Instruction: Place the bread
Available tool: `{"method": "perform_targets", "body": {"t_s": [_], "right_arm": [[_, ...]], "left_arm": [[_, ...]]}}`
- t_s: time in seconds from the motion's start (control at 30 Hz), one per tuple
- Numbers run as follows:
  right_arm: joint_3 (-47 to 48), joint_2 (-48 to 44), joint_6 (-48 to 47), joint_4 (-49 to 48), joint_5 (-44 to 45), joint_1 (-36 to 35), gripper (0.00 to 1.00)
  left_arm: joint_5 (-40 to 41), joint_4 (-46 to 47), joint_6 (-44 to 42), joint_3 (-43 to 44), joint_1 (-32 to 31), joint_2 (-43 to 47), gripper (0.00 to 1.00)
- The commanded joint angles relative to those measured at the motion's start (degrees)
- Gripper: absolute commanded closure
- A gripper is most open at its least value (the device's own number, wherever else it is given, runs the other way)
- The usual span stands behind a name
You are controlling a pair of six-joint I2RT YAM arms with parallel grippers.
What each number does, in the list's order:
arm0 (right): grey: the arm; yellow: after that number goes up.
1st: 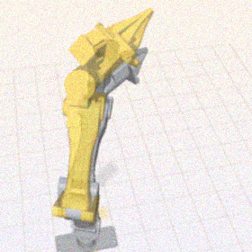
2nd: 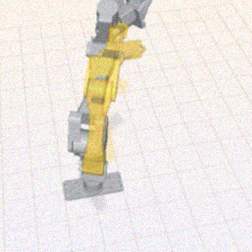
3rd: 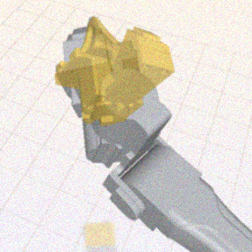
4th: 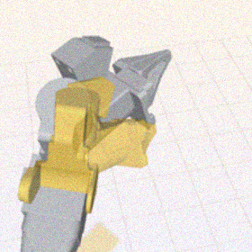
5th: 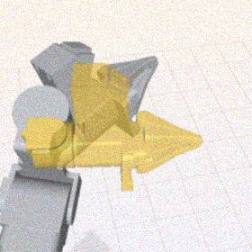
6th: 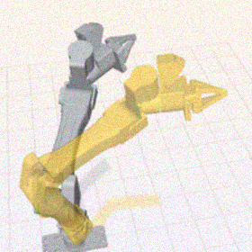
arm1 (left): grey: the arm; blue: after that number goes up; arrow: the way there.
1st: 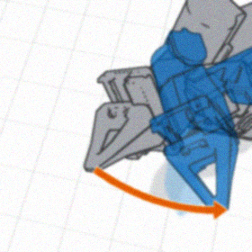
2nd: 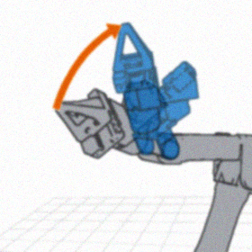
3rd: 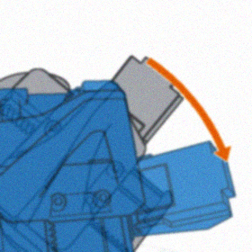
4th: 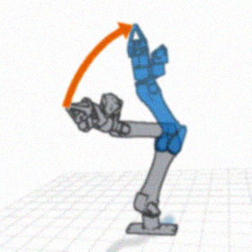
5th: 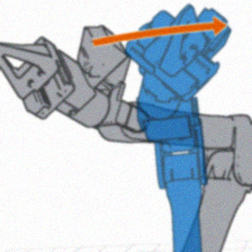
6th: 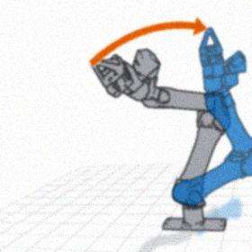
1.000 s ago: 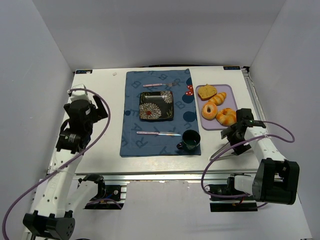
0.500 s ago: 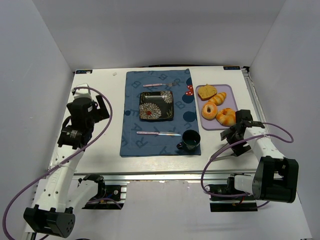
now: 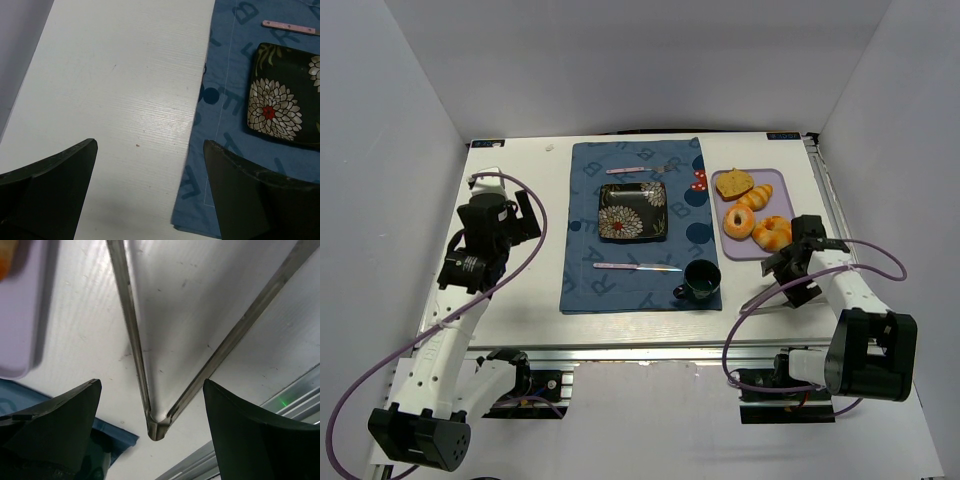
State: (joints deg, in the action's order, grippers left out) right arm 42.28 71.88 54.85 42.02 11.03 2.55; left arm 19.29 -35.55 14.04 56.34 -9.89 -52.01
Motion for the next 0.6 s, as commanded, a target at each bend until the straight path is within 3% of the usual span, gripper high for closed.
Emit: {"method": "perform_targets", "body": {"t_s": [0.0,0.2,0.57], "right_arm": [[4.4,0.4,-0.4,0.3,1.7,0.2,0.11],[5.3,-3.3,0.6,5.5,2.2,0.2,0.11],[-1.3,-3.8,2.5,4.0,1.1,0.2,0.11]], "left_arm": [[-0.8,0.4,0.0,1.8,-0.2,0.2,0.02],[-0.7,0.2,-0.1,1.5,-0.2,0.8,0.02],[-0.8,-0.5,-0.4,1.1,-0.2,1.2,0.02]]}}
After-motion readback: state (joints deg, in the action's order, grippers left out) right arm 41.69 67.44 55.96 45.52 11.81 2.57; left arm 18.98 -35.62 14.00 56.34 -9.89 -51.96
